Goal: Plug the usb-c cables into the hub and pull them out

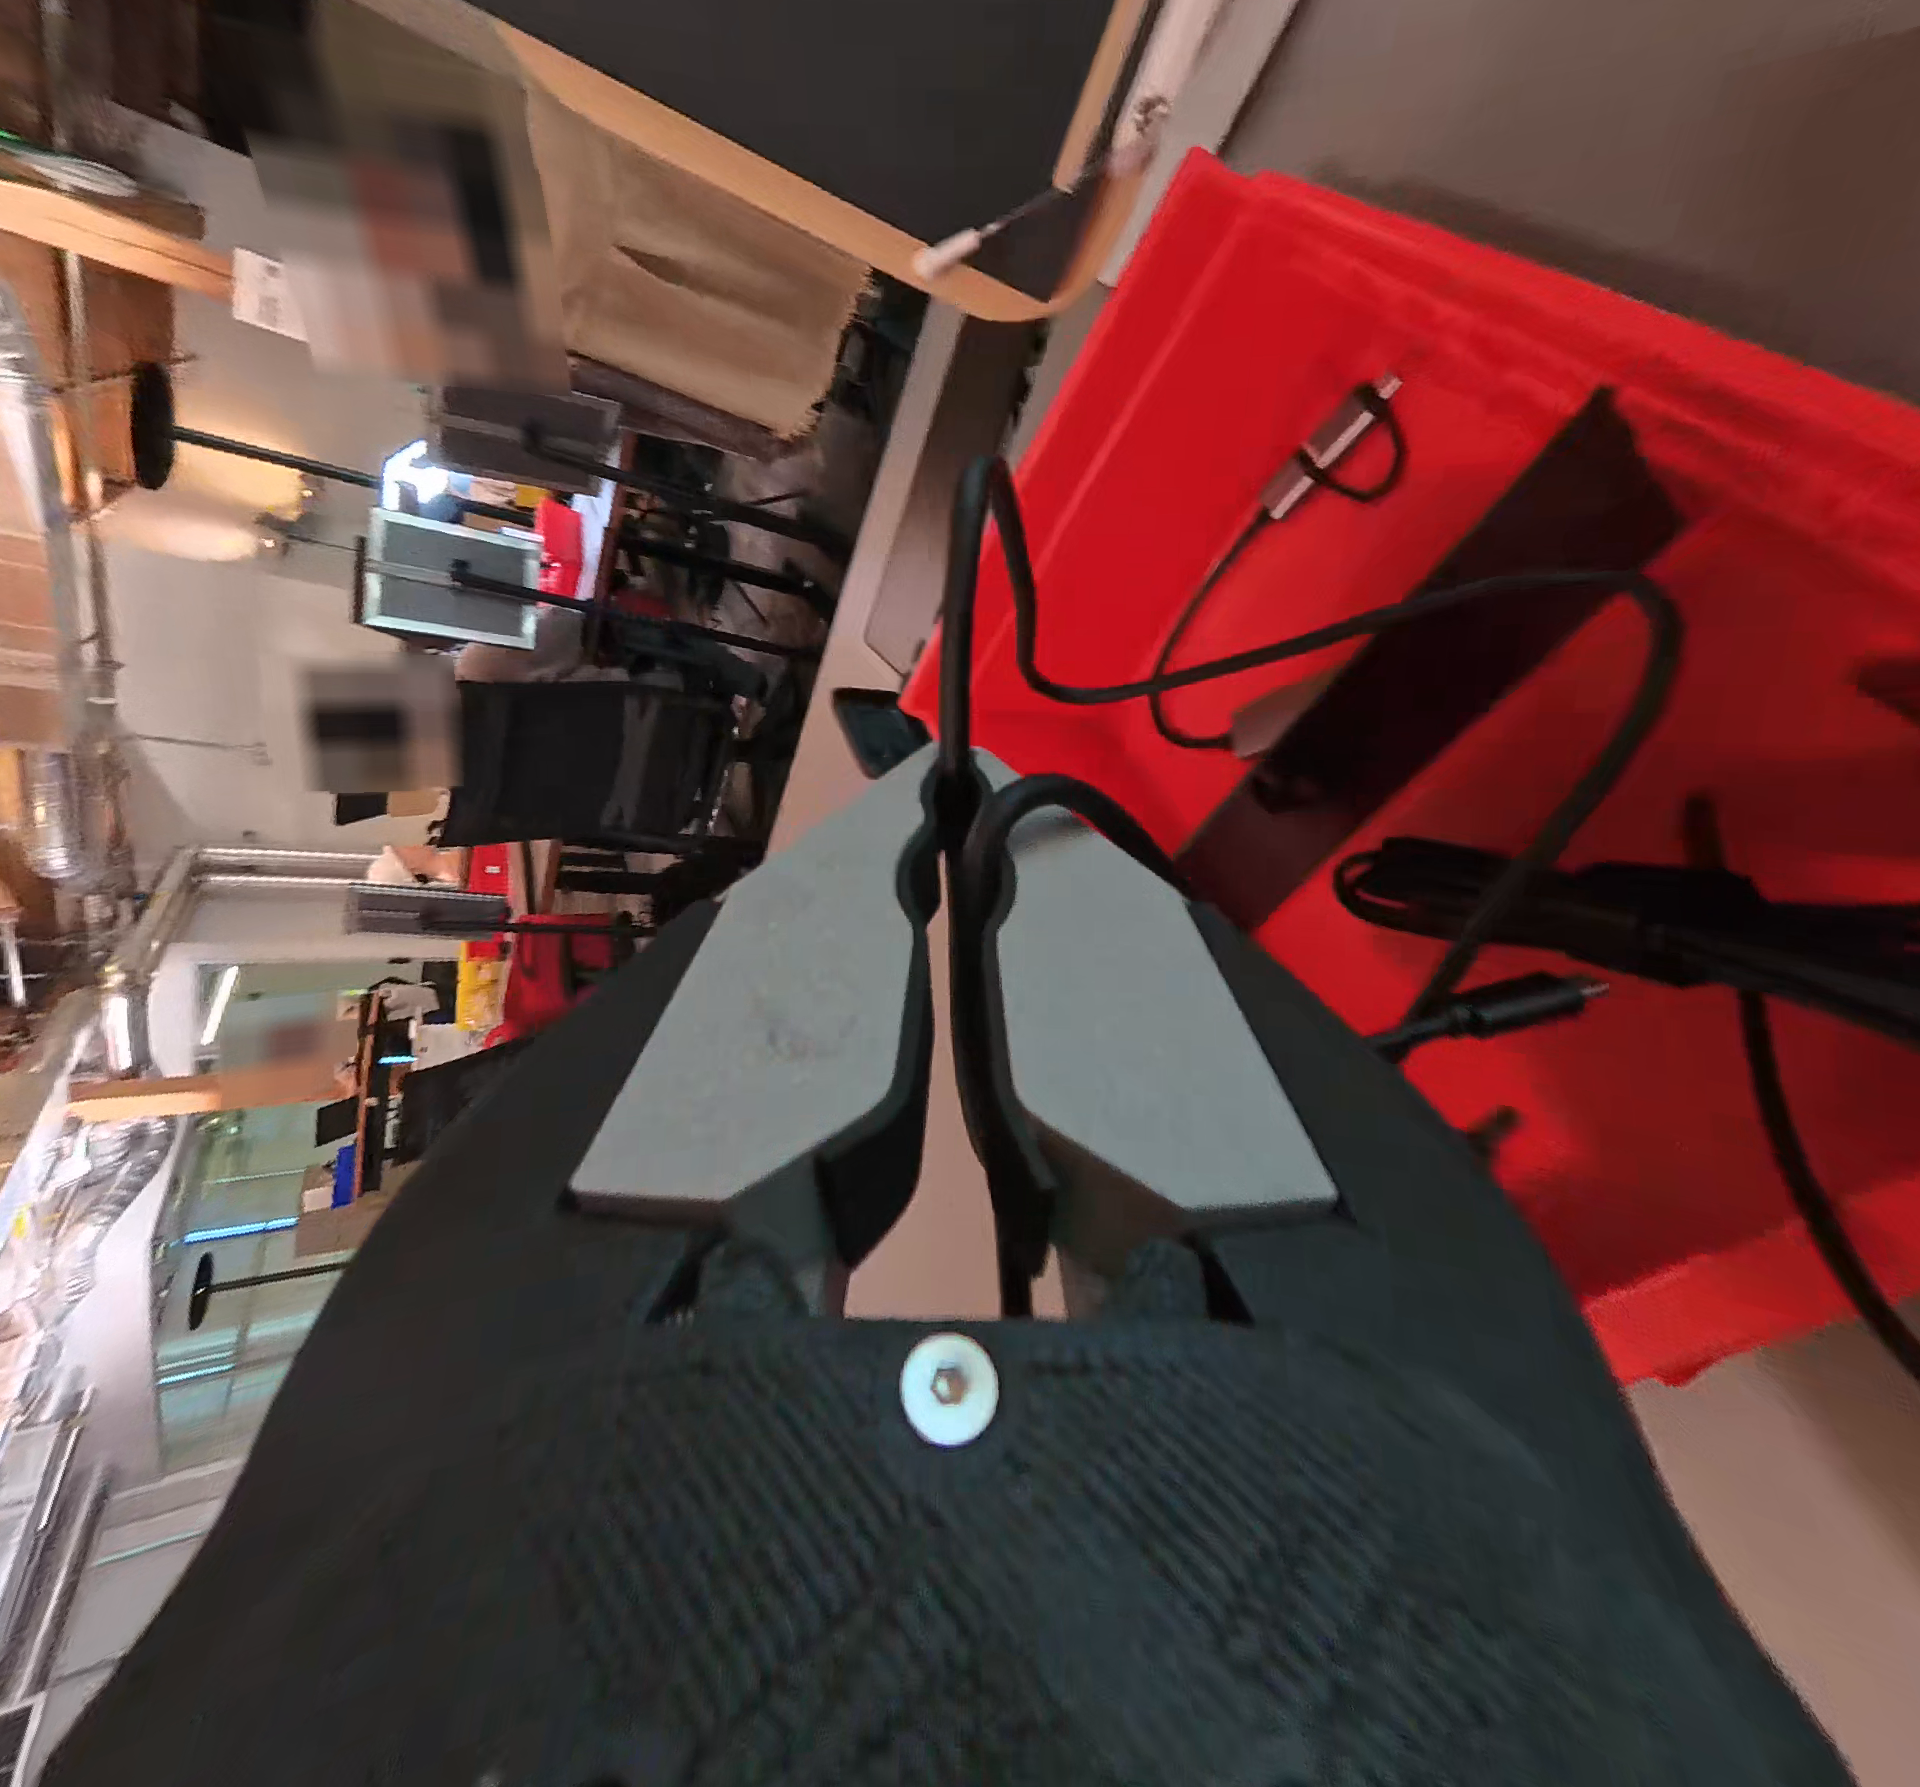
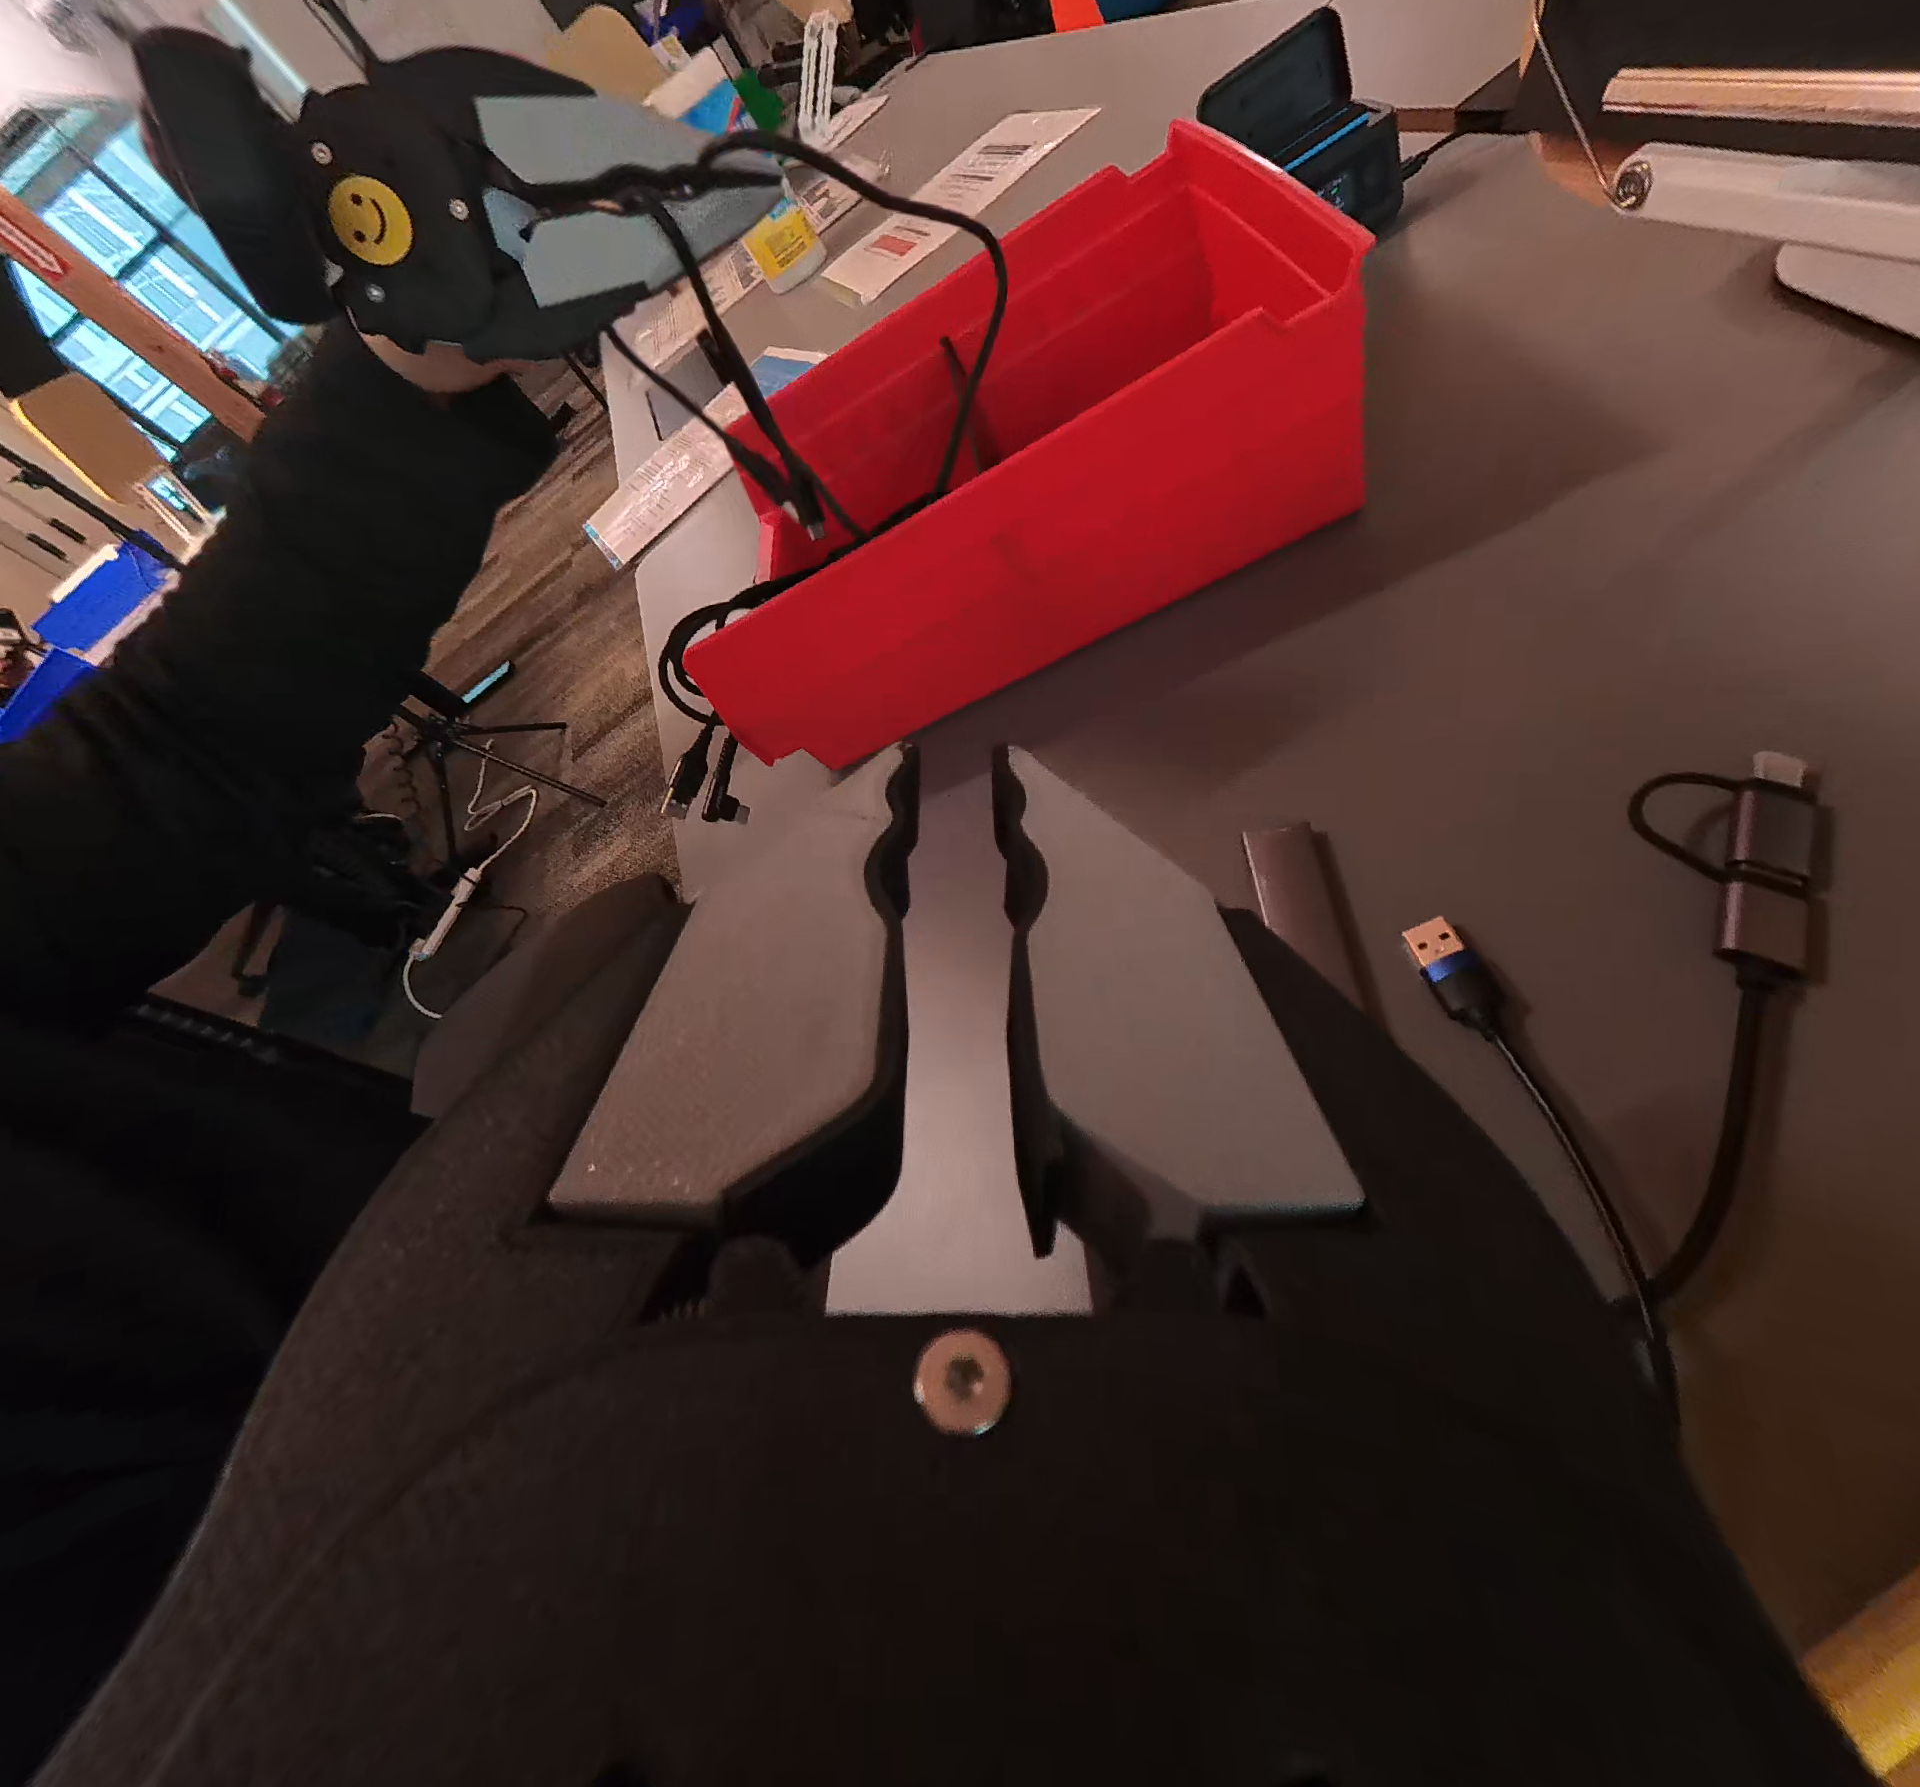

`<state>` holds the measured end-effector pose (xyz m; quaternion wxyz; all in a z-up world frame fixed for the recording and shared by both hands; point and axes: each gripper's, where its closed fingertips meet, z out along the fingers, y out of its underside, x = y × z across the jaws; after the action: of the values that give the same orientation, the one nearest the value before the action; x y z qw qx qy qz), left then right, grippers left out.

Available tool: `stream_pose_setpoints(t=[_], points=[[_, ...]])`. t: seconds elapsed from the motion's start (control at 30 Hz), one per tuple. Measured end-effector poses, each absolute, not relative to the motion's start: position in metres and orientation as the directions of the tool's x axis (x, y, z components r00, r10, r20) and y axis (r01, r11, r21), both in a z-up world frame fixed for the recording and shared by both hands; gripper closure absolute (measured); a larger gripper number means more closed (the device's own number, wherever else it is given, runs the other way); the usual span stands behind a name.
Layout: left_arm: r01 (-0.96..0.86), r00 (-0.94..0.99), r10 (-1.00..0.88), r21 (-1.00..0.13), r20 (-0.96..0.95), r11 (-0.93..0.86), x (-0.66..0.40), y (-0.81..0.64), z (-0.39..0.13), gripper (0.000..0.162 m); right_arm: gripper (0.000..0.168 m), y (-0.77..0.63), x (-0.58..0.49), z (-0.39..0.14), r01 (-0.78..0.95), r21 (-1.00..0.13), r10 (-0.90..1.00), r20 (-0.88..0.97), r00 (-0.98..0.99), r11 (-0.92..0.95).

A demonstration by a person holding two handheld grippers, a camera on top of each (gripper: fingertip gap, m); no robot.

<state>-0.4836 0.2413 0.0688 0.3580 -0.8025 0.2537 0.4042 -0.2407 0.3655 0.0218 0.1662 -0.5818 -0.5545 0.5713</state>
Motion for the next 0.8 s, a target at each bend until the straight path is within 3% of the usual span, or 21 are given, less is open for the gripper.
stream_pose_setpoints(t=[0.1,0.2,0.27,0.4,0.53,0.6,0.73,0.8], points=[[-0.735,0.575,-0.236,-0.367,-0.783,-0.571,-0.468,0.24,0.04,0.162,0.158,0.366,-0.237,0.017,0.464,-0.826,0.842,-0.472,-0.261,-0.32],[-0.787,0.552,-0.411,-0.291,-0.725,-0.543,-0.454,0.231,-0.002,0.162,0.158,0.364,-0.236,0.014,0.467,-0.823,0.836,-0.48,-0.265,-0.323],[-0.742,0.624,-0.415,-0.336,-0.662,-0.58,-0.452,0.229,-0.017,0.161,0.158,0.361,-0.237,0.01,0.475,-0.819,0.832,-0.484,-0.271,-0.321],[-0.429,0.891,-0.245,-0.534,-0.383,-0.728,-0.465,0.22,-0.002,0.125,0.157,0.356,-0.234,0.002,0.489,-0.816,0.827,-0.483,-0.286,-0.308],[-0.152,0.987,-0.097,-0.522,-0.131,-0.839,-0.48,0.189,0.009,0.112,0.156,0.353,-0.232,0.004,0.485,-0.819,0.826,-0.481,-0.293,-0.305],[-0.134,0.987,-0.064,-0.532,-0.149,-0.836,-0.484,0.18,0.019,0.103,0.156,0.349,-0.231,0.006,0.48,-0.826,0.825,-0.474,-0.306,-0.297],[-0.118,0.923,0.146,-0.625,-0.355,-0.772,-0.515,0.175,0.055,0.103,0.155,0.336,-0.229,0.017,0.461,-0.833,0.794,-0.49,-0.36,-0.305],[-0.088,0.927,0.19,-0.678,-0.324,-0.729,-0.505,0.174,0.066,0.101,0.154,0.333,-0.228,0.017,0.463,-0.837,0.801,-0.478,-0.36,-0.292]])
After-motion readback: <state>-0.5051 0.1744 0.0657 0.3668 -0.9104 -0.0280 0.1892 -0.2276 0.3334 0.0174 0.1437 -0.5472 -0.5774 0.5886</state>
